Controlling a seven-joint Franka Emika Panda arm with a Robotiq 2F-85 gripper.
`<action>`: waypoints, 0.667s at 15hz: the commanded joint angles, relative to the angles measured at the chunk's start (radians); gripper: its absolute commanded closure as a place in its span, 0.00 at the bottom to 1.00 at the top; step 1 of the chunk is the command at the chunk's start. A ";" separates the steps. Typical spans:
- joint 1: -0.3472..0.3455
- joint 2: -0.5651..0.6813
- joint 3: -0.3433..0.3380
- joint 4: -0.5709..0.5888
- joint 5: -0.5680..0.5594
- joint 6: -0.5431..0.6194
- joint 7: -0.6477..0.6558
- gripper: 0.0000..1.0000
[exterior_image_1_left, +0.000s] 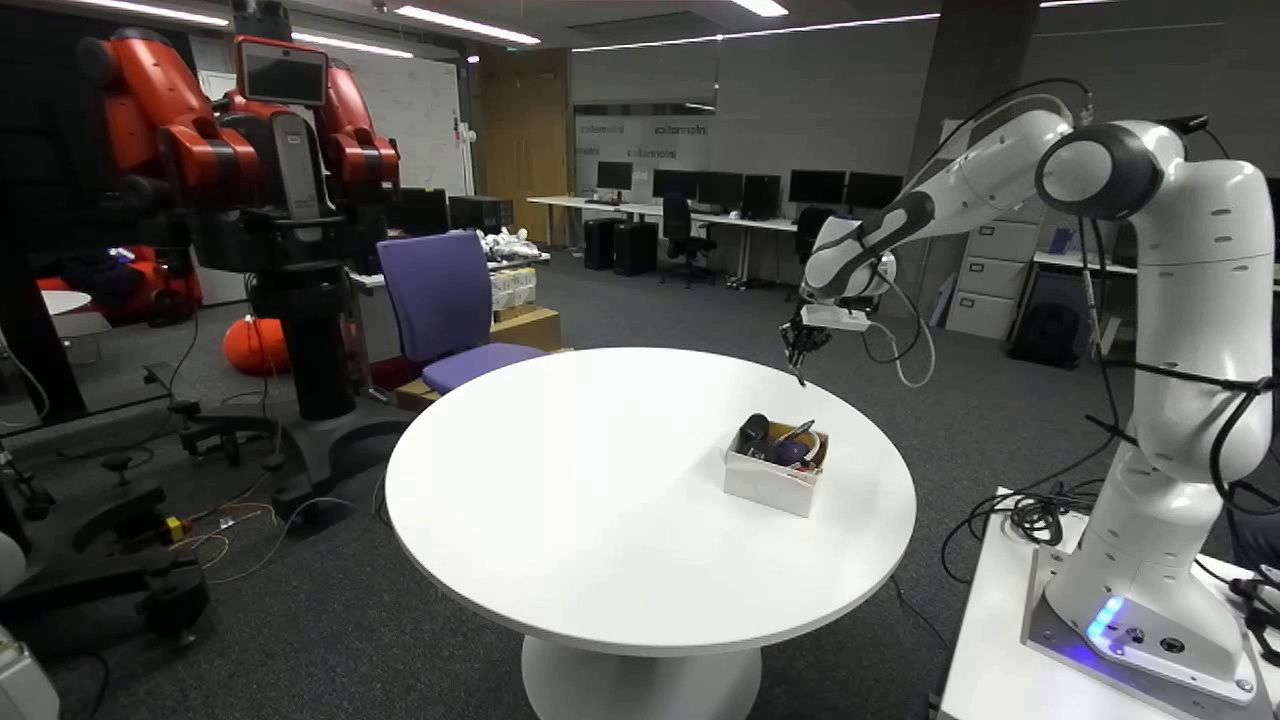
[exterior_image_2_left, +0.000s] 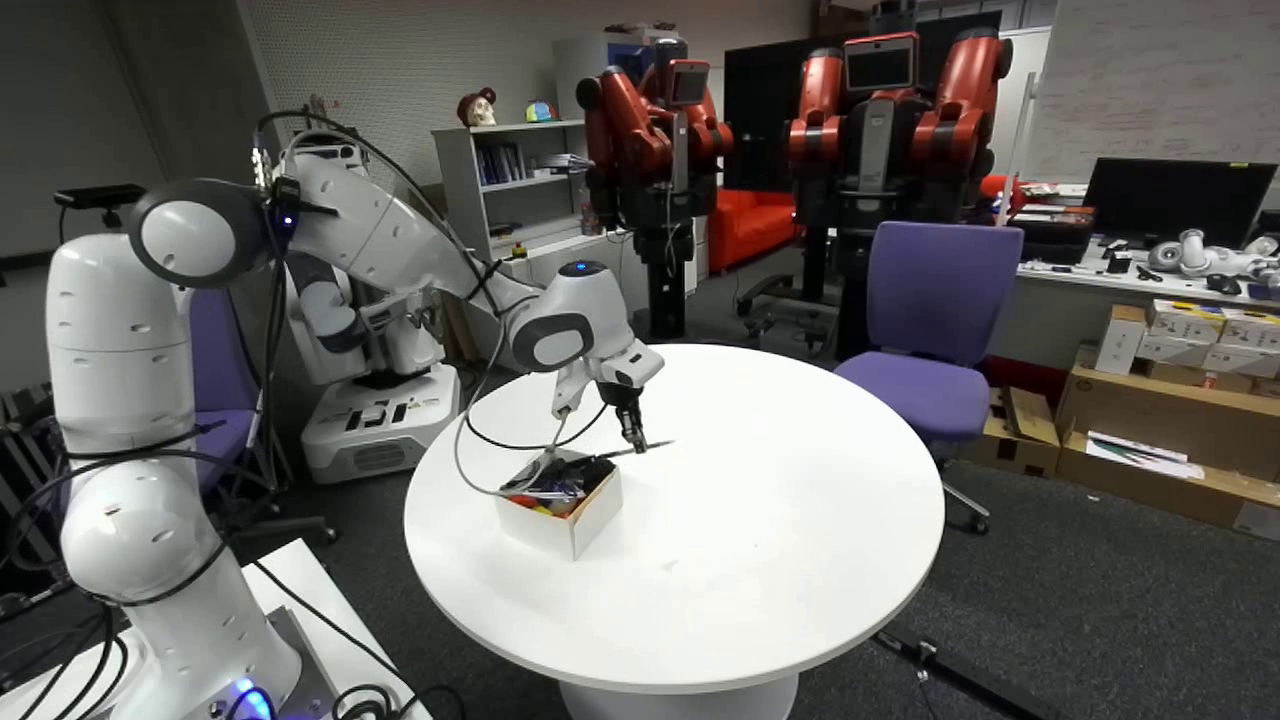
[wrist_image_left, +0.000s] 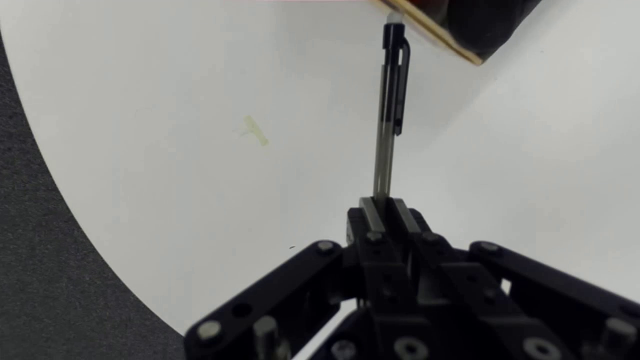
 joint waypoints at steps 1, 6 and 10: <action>0.047 -0.116 0.020 -0.121 -0.090 0.006 0.058 0.98; 0.116 -0.112 0.064 -0.172 -0.203 -0.001 0.198 0.98; 0.134 -0.100 0.109 -0.180 -0.173 -0.033 0.206 0.98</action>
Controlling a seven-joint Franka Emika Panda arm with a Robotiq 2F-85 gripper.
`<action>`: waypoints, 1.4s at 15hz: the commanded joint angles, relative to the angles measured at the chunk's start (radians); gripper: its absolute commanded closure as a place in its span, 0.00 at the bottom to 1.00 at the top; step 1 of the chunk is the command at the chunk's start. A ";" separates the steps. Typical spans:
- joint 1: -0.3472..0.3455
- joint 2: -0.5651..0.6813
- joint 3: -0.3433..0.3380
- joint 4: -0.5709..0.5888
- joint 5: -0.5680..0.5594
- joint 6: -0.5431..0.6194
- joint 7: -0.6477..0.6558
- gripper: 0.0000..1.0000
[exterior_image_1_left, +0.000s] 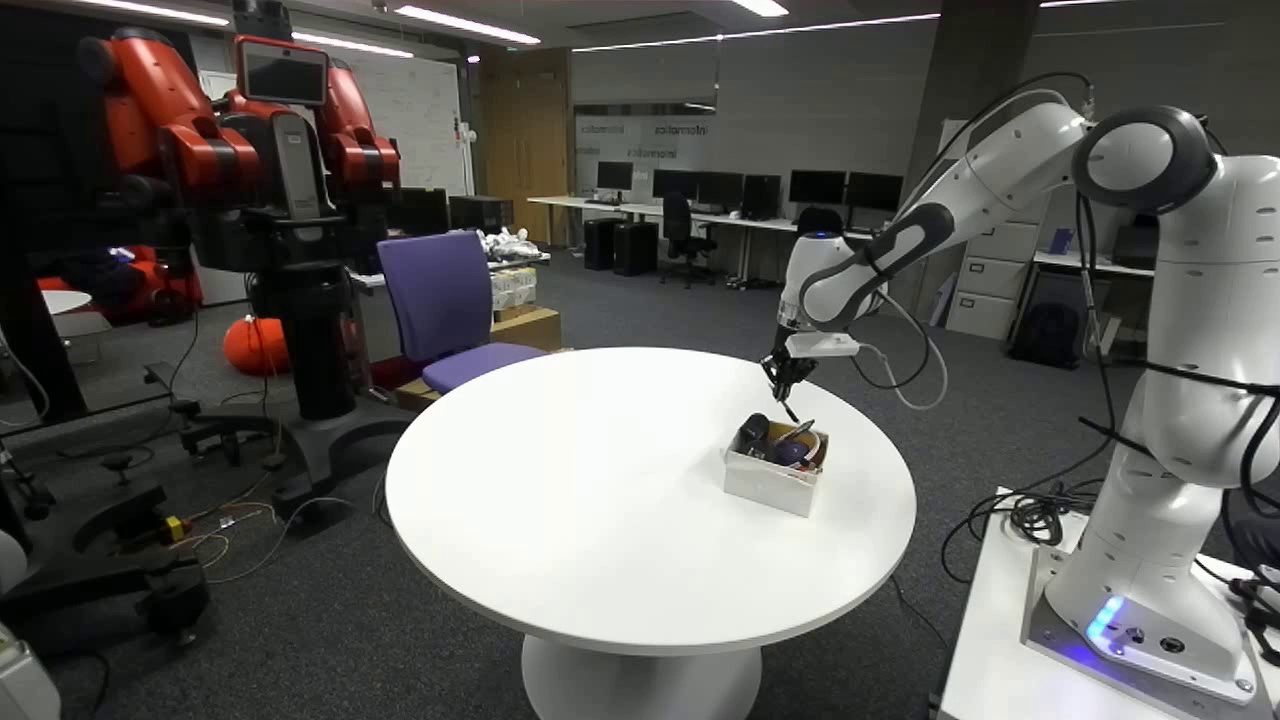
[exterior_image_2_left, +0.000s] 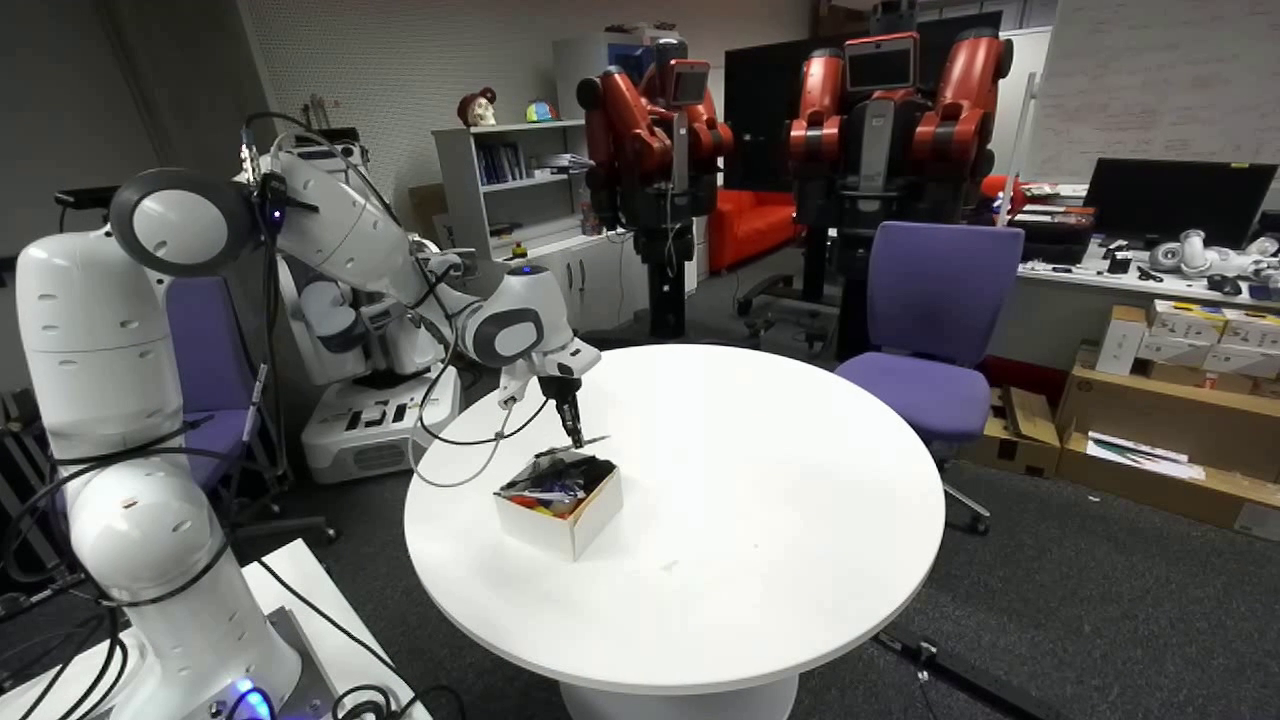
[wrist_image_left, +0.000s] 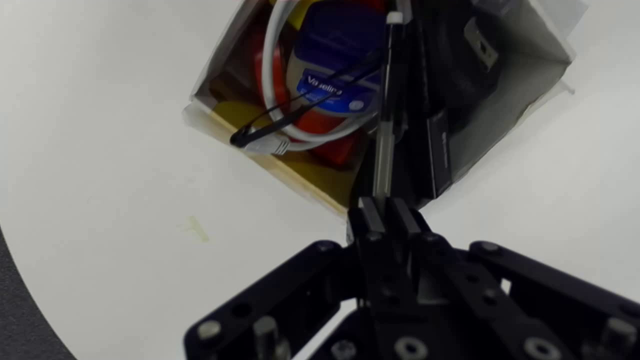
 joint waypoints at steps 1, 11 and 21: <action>0.009 -0.016 0.024 -0.026 -0.009 -0.030 0.021 0.98; 0.035 0.035 0.019 -0.043 -0.067 -0.016 0.046 0.98; 0.037 0.053 0.013 -0.049 -0.087 -0.010 0.049 0.51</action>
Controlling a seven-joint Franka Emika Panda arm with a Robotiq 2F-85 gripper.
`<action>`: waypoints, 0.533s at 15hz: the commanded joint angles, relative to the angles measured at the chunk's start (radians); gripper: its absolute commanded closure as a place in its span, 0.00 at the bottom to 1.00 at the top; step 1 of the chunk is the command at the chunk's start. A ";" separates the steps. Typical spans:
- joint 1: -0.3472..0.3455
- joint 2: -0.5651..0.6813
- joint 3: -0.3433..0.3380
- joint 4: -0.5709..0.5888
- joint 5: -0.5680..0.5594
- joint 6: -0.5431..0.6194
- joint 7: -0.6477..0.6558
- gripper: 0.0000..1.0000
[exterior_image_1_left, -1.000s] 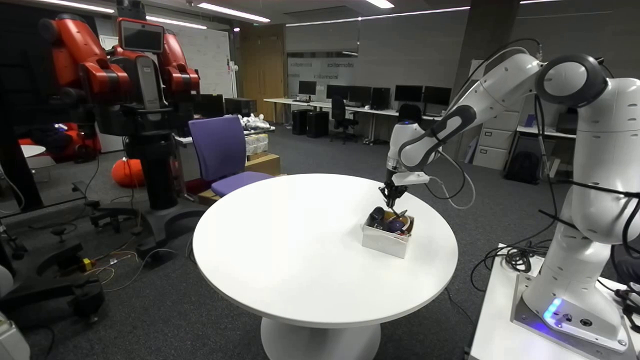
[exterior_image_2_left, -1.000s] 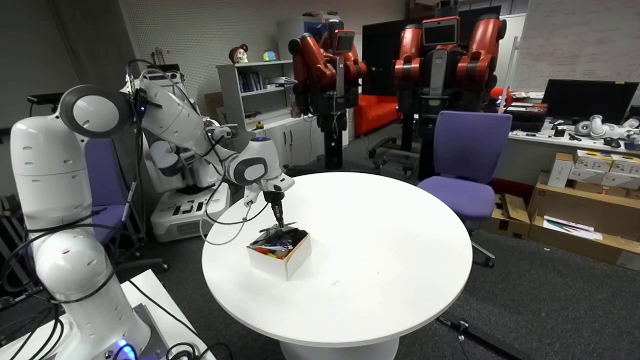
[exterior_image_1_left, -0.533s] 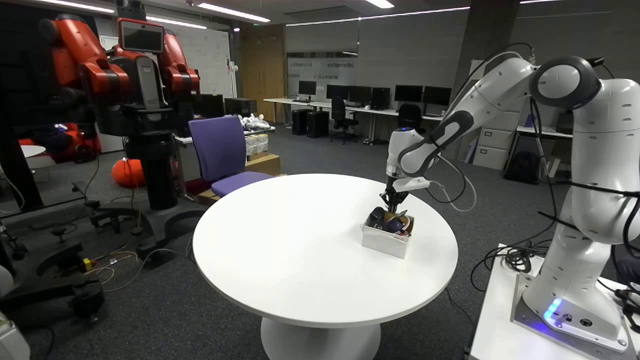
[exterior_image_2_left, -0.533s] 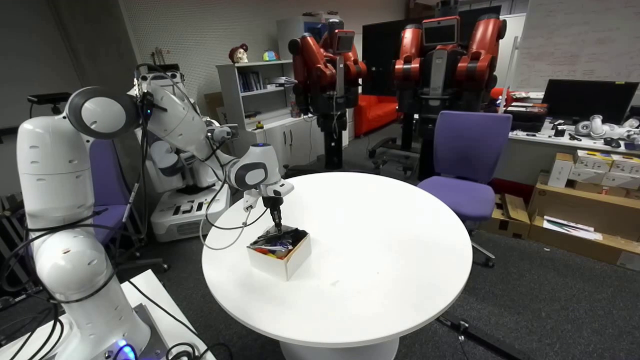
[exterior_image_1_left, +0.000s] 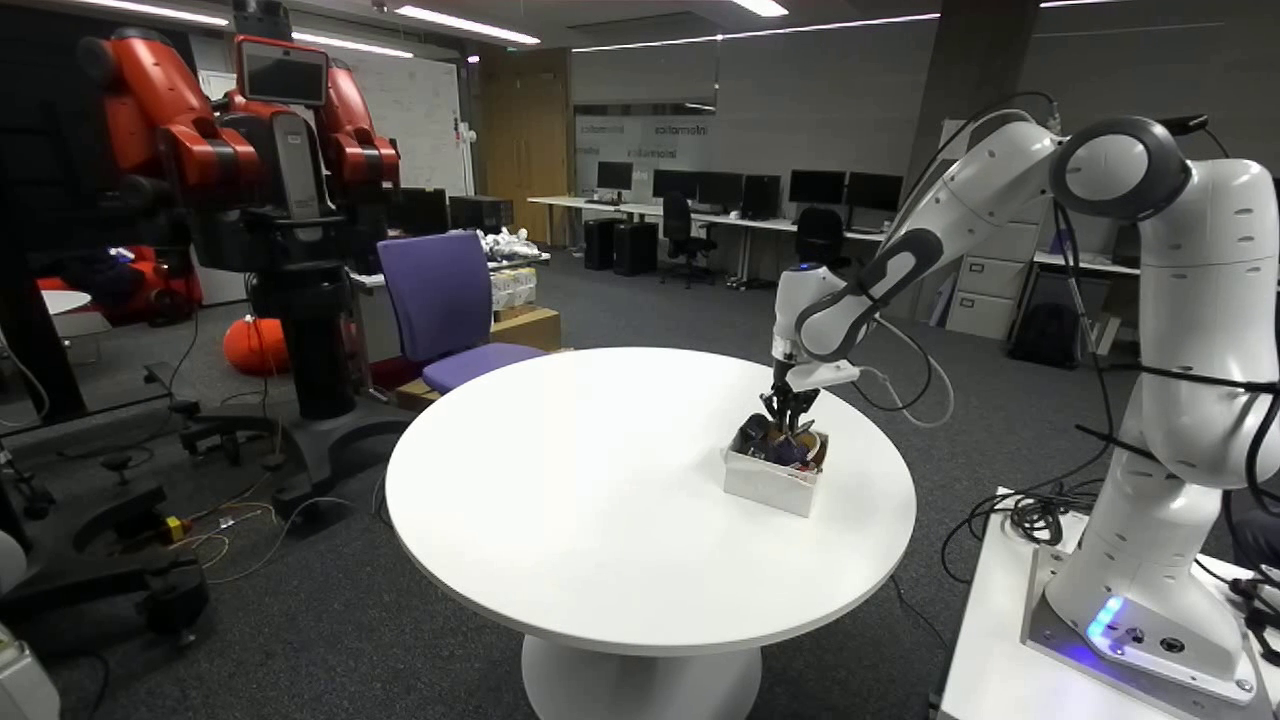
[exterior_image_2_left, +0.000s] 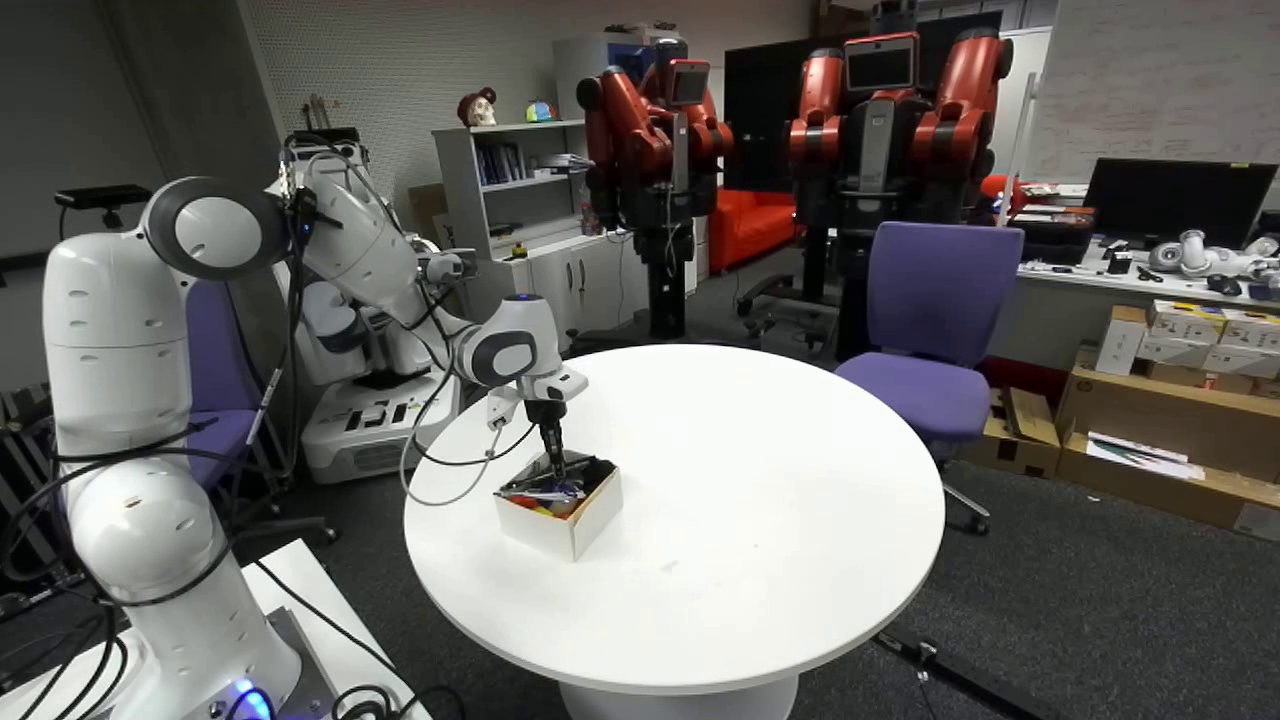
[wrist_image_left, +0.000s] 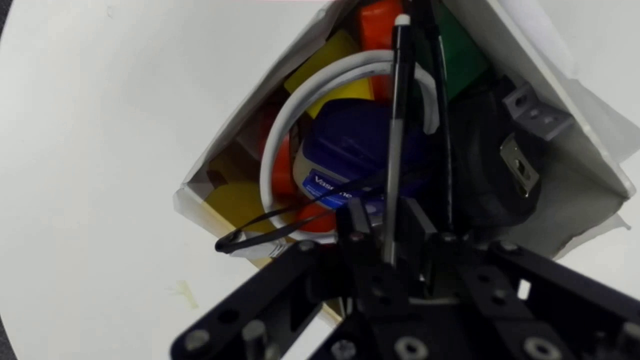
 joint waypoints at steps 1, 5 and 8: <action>0.011 -0.026 -0.015 -0.023 -0.023 0.013 0.027 0.44; -0.006 -0.051 -0.013 -0.034 -0.001 0.004 -0.011 0.14; -0.020 -0.071 -0.015 -0.035 0.013 -0.006 -0.034 0.00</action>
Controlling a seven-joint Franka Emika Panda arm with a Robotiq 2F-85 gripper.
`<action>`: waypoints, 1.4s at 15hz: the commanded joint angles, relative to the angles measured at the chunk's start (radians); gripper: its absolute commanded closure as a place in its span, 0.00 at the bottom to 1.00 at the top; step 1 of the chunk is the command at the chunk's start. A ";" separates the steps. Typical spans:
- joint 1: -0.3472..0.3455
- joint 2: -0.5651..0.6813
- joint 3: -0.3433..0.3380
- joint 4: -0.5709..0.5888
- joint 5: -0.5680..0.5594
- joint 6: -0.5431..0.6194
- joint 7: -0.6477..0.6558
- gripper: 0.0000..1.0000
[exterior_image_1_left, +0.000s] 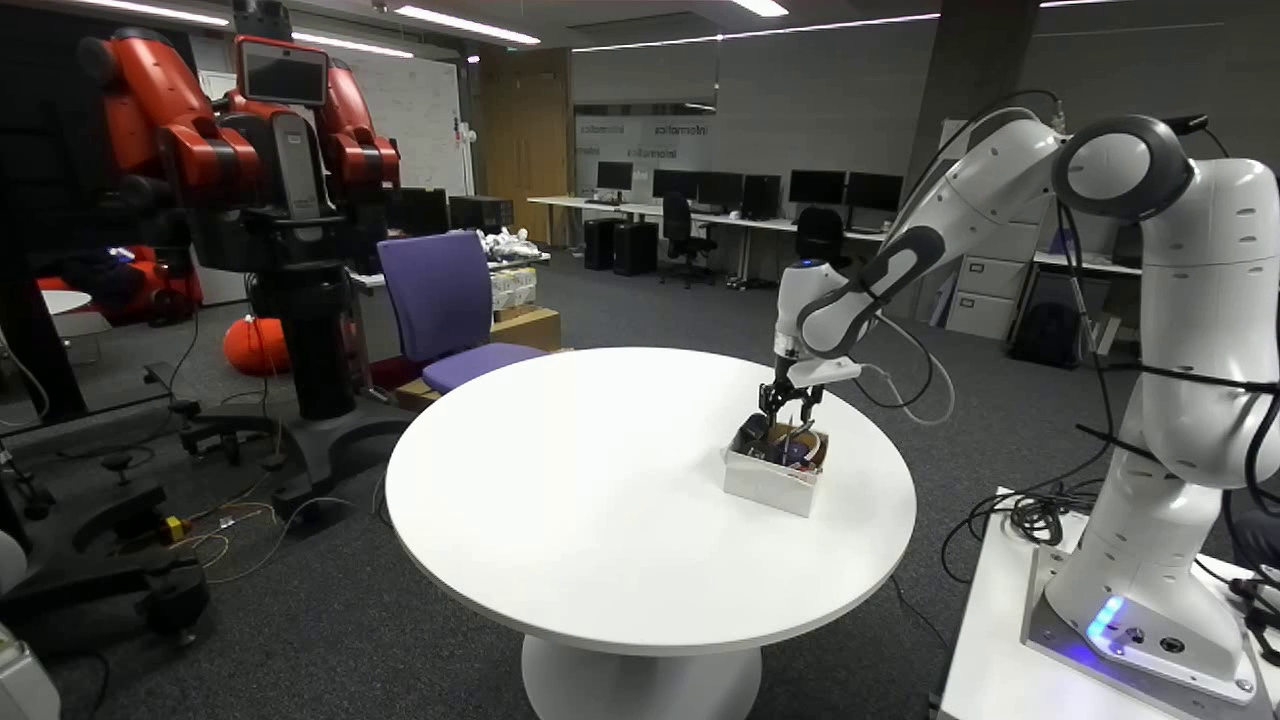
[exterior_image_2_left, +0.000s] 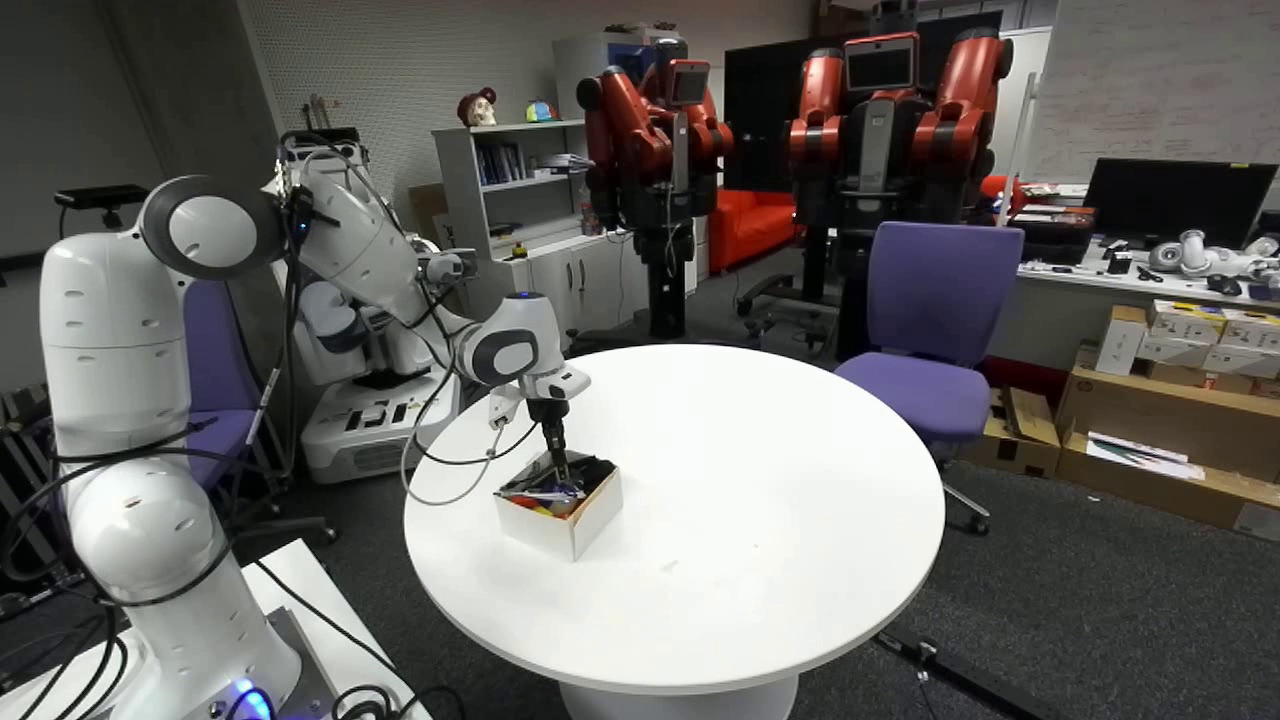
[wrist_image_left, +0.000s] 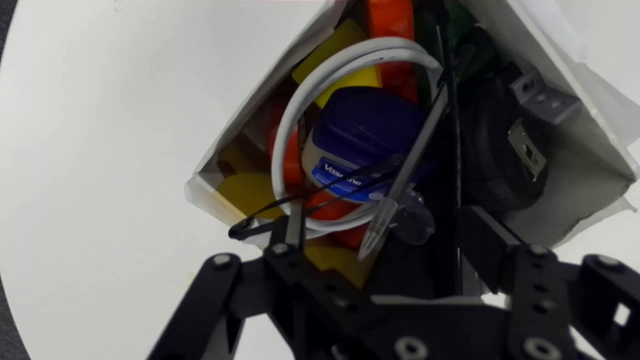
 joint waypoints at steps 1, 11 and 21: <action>-0.027 -0.075 -0.005 -0.035 0.024 -0.015 -0.051 0.00; -0.151 -0.204 -0.088 -0.041 -0.181 -0.132 -0.308 0.00; -0.240 -0.332 -0.098 -0.118 -0.151 -0.124 -0.703 0.00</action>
